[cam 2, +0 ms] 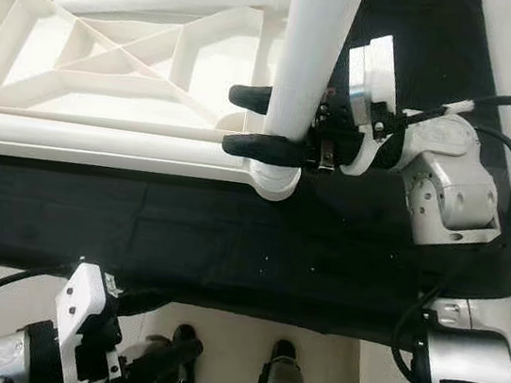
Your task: Building children table
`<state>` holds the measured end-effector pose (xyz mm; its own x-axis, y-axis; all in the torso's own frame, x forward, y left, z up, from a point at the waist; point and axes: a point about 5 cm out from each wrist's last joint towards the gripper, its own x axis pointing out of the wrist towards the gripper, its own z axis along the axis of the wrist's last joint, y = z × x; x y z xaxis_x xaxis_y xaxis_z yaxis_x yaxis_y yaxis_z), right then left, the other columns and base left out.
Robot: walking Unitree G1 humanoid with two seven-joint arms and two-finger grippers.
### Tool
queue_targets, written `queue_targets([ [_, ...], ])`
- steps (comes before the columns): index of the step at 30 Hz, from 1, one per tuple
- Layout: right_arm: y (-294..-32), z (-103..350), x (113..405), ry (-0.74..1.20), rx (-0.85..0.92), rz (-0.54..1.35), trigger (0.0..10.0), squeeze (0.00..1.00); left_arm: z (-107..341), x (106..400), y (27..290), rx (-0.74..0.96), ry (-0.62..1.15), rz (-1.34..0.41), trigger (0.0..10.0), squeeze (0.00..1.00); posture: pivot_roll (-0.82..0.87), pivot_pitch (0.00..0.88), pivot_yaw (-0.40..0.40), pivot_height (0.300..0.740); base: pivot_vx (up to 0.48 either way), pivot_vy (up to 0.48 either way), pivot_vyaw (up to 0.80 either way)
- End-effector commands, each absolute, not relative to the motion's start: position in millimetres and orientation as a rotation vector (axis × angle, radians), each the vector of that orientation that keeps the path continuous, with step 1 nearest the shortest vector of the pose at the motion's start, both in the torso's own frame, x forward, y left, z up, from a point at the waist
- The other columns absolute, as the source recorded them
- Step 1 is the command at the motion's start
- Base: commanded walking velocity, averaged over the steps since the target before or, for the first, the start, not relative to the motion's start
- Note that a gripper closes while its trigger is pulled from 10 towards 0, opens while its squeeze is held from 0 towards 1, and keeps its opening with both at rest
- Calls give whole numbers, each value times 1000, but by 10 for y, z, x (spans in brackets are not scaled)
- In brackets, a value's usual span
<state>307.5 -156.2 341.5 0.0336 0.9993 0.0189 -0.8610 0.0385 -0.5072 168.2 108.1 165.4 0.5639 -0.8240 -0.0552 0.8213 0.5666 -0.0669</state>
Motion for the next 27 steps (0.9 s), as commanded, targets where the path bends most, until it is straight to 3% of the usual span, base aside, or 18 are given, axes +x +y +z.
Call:
queue_targets([
  [1, -1517, 3394, 3058, -446, -432, 1494, 10000, 0, 1564, 1659, 1088, -51, 130, -965, 10000, 0, 44, 399, 127, 740, 0, 0, 0],
  [11, -1504, 3303, 3170, -363, -491, 1428, 10000, 0, 1568, 1666, 1088, -51, 128, -963, 10000, 0, 39, 402, 123, 740, 0, 0, 0],
  [27, -1491, 3134, 3342, -259, -349, 1389, 10000, 0, 1589, 1626, 1080, -58, 129, -967, 10000, 0, 44, 422, 124, 740, 0, 0, 0],
])
